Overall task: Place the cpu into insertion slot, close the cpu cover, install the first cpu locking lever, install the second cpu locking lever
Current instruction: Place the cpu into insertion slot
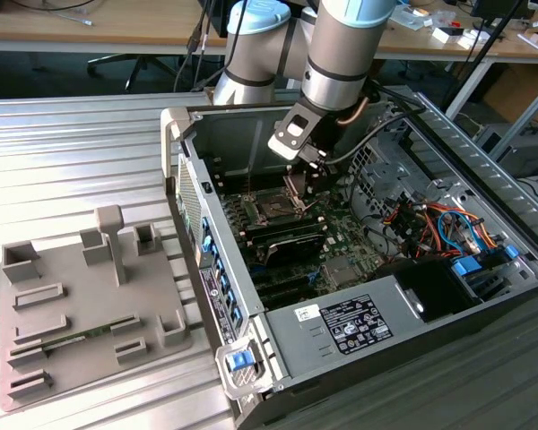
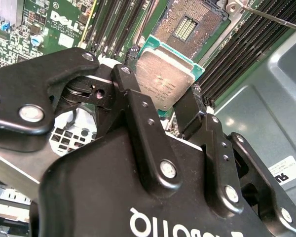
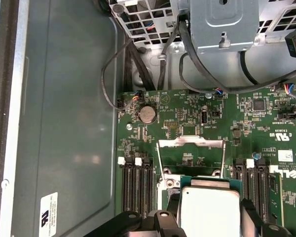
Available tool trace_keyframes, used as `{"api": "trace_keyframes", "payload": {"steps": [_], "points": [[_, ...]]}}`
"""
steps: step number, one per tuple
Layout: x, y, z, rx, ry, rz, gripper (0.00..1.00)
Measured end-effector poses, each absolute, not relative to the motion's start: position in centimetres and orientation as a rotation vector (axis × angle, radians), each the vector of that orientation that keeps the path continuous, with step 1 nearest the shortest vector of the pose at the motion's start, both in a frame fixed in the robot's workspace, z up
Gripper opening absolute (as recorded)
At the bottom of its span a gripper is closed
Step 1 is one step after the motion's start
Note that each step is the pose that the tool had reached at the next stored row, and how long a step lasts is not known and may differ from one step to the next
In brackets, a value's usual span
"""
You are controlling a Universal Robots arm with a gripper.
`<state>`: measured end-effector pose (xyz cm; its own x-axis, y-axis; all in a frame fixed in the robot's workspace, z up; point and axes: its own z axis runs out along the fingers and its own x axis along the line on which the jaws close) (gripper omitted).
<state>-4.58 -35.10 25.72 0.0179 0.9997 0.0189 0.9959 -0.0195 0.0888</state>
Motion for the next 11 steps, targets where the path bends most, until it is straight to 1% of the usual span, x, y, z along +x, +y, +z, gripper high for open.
{"api": "trace_keyframes", "payload": {"steps": [11], "points": [[-4.72,-35.1,25.5,2.205,2.164,0.117,0.55]]}}
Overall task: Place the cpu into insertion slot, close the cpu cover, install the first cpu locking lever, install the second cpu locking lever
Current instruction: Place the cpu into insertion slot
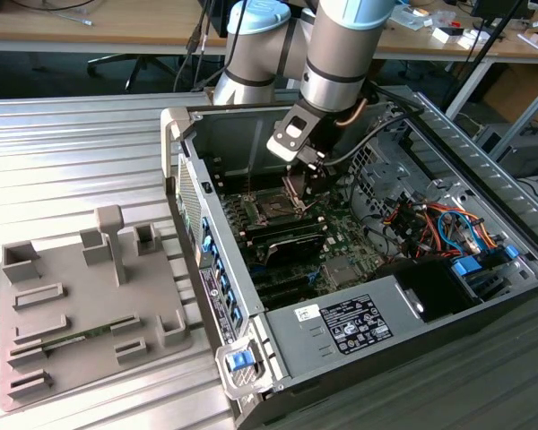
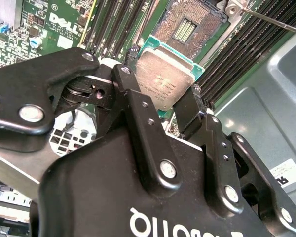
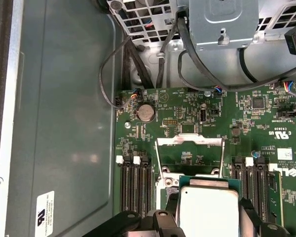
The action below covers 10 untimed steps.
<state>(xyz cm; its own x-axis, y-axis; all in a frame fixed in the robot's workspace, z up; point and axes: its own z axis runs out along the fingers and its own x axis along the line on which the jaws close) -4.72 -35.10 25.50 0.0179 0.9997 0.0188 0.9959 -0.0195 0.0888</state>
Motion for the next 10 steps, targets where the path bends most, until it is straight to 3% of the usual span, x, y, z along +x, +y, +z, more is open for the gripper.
{"api": "trace_keyframes", "payload": {"steps": [10], "points": [[-4.85,-35.1,25.29,2.205,2.164,0.117,0.55]]}}
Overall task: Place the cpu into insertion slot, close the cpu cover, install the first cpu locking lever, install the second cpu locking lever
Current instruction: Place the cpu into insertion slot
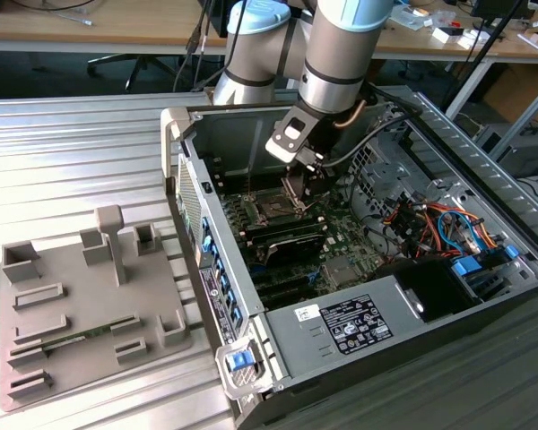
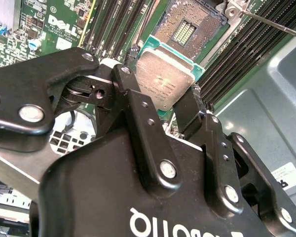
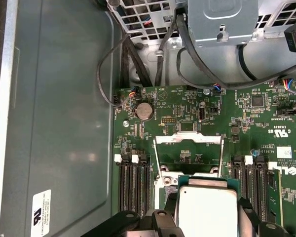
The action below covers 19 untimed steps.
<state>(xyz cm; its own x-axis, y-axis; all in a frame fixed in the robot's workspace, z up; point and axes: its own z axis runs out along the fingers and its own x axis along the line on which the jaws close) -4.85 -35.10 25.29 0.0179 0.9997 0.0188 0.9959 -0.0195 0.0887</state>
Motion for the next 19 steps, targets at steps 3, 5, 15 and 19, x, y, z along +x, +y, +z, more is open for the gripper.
{"api": "trace_keyframes", "payload": {"steps": [3,5,15,19], "points": [[-4.89,-35.1,25.22,2.205,2.164,0.117,0.55],[-4.92,-35.1,25.18,2.205,2.164,0.117,0.55],[-5.08,-35.1,24.99,2.205,2.164,0.117,0.55],[-5.13,-35.1,24.93,2.205,2.164,0.117,0.55]]}}
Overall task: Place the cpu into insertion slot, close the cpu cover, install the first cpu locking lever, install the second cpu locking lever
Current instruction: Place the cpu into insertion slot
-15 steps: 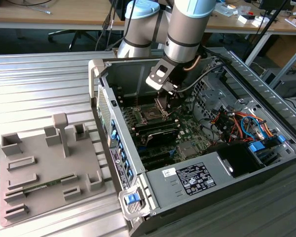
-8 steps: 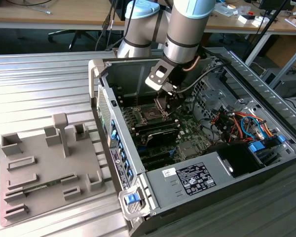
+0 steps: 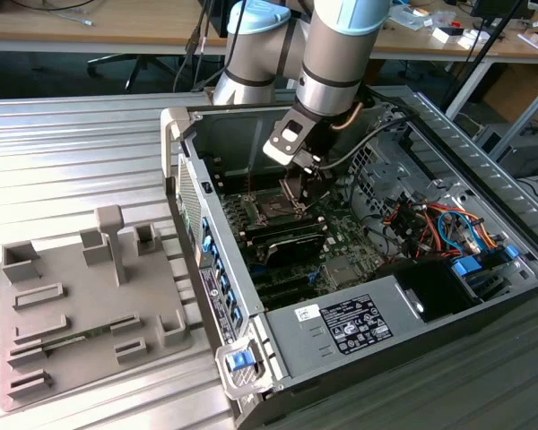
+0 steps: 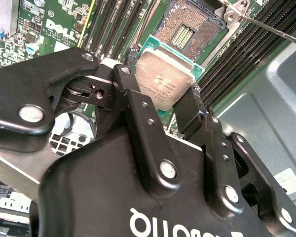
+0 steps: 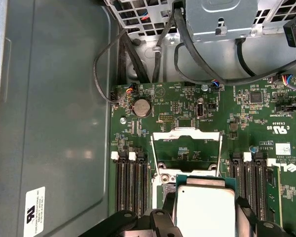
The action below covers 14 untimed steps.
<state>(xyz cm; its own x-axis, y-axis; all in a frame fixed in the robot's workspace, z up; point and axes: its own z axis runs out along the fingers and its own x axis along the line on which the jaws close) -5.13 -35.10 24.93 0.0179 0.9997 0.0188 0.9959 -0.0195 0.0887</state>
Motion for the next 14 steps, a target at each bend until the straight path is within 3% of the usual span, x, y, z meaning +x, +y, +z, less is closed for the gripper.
{"api": "trace_keyframes", "payload": {"steps": [14], "points": [[-5.34,-35.1,24.65,2.205,2.164,0.117,0.55]]}}
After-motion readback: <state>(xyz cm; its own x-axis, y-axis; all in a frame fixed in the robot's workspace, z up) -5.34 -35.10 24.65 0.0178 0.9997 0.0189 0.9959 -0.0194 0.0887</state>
